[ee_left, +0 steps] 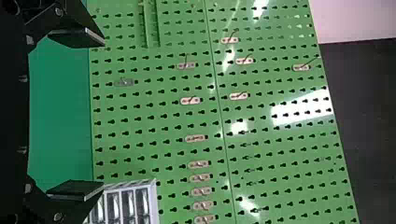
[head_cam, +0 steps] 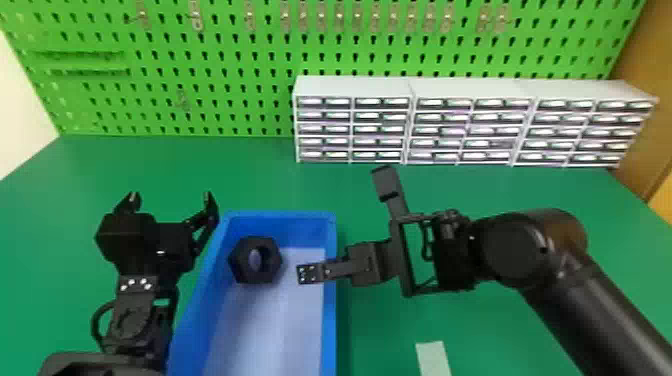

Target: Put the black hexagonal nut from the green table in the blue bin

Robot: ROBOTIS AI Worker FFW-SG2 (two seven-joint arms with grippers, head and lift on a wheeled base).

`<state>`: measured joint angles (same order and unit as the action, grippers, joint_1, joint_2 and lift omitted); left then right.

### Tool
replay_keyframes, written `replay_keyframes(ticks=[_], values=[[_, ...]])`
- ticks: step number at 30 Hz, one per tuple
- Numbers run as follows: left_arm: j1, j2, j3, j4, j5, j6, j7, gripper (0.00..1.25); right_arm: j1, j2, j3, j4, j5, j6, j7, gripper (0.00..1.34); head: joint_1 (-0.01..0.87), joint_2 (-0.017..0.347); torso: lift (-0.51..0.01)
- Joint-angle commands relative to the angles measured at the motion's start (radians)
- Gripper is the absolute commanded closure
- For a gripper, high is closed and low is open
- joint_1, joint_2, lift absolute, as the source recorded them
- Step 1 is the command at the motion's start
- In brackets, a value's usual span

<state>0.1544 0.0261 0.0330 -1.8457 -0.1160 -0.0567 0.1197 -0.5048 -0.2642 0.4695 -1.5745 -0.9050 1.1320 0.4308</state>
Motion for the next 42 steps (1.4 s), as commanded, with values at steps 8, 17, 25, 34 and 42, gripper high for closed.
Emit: replay_keyframes(ticks=[8,17,25,34,42], values=[[-0.001,0.000,-0.002,-0.001,-0.001,0.000,0.000,0.20,0.088,0.034,-0.244,-0.096,0.218,0.000,0.009,0.12,0.657,0.057,-0.095],[0.001,0.000,-0.008,0.000,-0.002,0.000,0.000,0.20,0.150,0.074,-0.416,-0.171,0.371,-0.040,0.009,0.12,0.657,0.057,-0.095],[0.002,0.000,-0.012,0.000,-0.002,0.000,0.000,0.20,0.204,0.097,-0.512,-0.240,0.491,-0.144,0.006,0.12,0.657,0.057,-0.095],[0.001,0.000,-0.018,0.003,-0.011,0.000,0.000,0.20,0.296,0.112,-0.552,-0.257,0.440,-0.314,-0.119,0.12,0.657,0.057,-0.095],[0.005,0.000,-0.016,0.003,-0.001,0.000,0.000,0.20,0.367,0.138,-0.571,-0.257,0.457,-0.442,-0.178,0.12,0.657,0.057,-0.095]])
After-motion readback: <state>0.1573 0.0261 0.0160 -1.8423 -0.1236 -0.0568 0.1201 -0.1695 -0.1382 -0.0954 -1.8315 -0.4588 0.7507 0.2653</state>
